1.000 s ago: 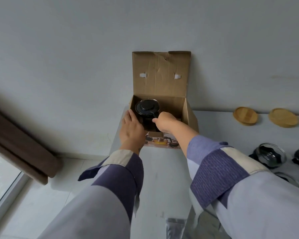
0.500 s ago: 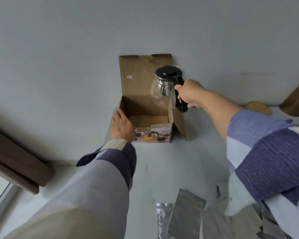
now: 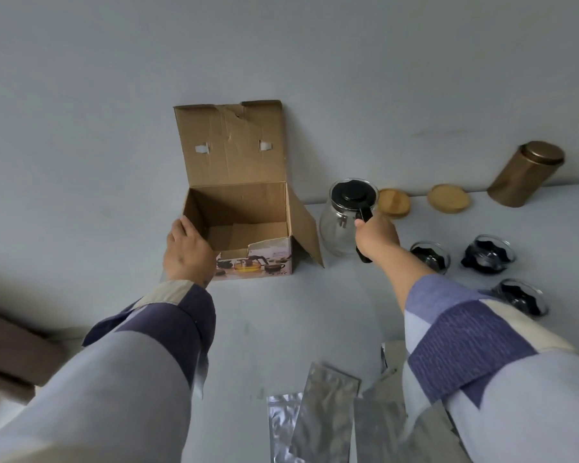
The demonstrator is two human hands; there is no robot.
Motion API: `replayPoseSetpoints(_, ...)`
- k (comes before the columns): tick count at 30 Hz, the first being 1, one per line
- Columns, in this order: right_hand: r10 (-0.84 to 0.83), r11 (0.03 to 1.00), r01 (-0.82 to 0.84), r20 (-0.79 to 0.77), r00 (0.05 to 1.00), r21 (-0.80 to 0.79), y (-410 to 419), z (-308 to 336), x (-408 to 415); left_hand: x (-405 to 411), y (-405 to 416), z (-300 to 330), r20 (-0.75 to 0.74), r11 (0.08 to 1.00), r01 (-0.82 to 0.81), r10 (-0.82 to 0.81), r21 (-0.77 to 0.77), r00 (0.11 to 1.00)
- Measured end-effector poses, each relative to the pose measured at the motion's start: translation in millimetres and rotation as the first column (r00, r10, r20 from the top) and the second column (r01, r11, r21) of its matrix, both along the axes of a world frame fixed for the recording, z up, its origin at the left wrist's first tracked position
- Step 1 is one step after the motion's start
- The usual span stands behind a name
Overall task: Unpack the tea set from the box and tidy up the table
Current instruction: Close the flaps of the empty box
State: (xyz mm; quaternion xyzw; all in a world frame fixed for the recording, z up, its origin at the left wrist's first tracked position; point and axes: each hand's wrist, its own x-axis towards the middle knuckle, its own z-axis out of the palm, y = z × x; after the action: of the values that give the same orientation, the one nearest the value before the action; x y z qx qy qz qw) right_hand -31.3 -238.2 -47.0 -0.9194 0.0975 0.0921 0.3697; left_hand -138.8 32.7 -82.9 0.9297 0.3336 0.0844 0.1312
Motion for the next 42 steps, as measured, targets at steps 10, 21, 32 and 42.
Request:
replayPoseSetpoints(10,-0.016,1.000,0.016,-0.031,0.999,0.001,-1.5,-24.0,-5.5,4.9,-0.9,-2.0,0.030,1.000,-0.019,0.018,0.006,0.999)
replayPoseSetpoints(21,0.109,0.927,0.090,0.492,0.864,-0.364,18.1,-15.6,-29.5,4.6,-2.6,-0.8,0.019,1.000,-0.021,0.021,0.014,1.000)
replayPoseSetpoints(32,0.129,0.966,-0.107,-0.080,0.988,0.236,80.1,-36.3,-49.4,-12.0,3.8,7.8,-0.010,1.000,-0.023,0.024,0.017,1.000)
replayPoseSetpoints(42,0.156,0.983,-0.184,0.575,0.803,-0.010,109.7,9.7,-62.3,-41.9,34.7,7.7,-0.036,0.989,-0.138,0.136,-0.055,0.990)
